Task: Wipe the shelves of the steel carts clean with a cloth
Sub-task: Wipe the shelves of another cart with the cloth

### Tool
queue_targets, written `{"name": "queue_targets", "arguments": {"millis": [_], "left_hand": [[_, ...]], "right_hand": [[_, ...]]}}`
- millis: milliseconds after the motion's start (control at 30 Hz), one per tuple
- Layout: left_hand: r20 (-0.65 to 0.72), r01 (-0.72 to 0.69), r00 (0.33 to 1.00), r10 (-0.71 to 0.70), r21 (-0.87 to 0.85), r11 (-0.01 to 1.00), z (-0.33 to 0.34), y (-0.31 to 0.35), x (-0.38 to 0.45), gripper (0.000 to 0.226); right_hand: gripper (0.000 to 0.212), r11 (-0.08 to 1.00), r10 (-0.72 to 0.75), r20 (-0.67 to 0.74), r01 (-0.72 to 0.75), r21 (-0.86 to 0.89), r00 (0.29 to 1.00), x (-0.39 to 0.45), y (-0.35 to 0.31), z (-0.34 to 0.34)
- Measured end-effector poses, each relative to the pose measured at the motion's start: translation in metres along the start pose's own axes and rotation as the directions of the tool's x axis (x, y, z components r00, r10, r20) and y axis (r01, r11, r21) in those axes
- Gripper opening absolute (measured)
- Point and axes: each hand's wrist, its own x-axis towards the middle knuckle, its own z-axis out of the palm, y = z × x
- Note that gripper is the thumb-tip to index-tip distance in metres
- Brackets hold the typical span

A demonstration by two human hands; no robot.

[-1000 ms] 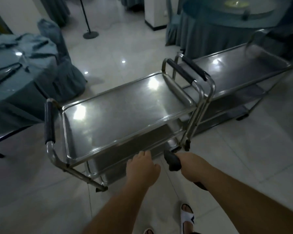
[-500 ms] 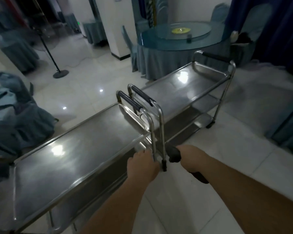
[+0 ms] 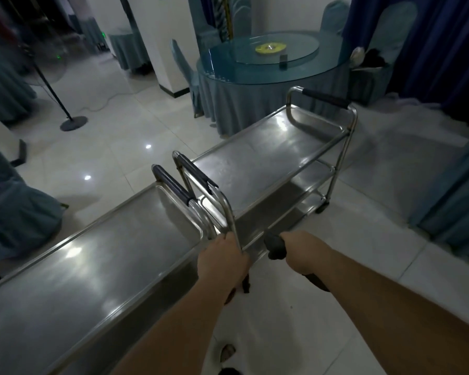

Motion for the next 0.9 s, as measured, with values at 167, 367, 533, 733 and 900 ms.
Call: {"name": "queue_targets", "arguments": {"millis": [167, 367, 533, 733, 900], "left_hand": [[-0.009, -0.005, 1.0, 0.005, -0.033, 0.999, -0.007, -0.031, 0.081, 0.053], [-0.031, 0.005, 1.0, -0.007, -0.058, 0.998, -0.026, -0.089, 0.164, 0.055], [0.01, 0.058, 0.998, -0.058, -0.085, 0.995, -0.034, -0.129, 0.213, 0.055], [0.006, 0.197, 0.98, -0.199, -0.171, 0.965, -0.026, -0.16, 0.239, 0.04], [0.059, 0.369, 0.929, -0.366, -0.231, 0.9, -0.029, -0.174, 0.248, 0.047]], "right_hand": [[0.022, 1.0, 0.0, -0.004, 0.0, -0.006, 1.0, 0.059, -0.029, -0.041], [0.029, 1.0, 0.02, -0.008, -0.02, 0.007, 1.0, 0.135, -0.09, -0.092], [0.028, 0.999, 0.04, -0.011, -0.039, 0.033, 0.999, 0.194, -0.124, -0.112], [0.036, 0.981, 0.133, 0.016, -0.134, 0.142, 0.991, 0.274, -0.158, -0.115], [0.052, 0.976, 0.169, -0.048, -0.161, 0.15, 0.984, 0.321, -0.202, -0.108]]}}
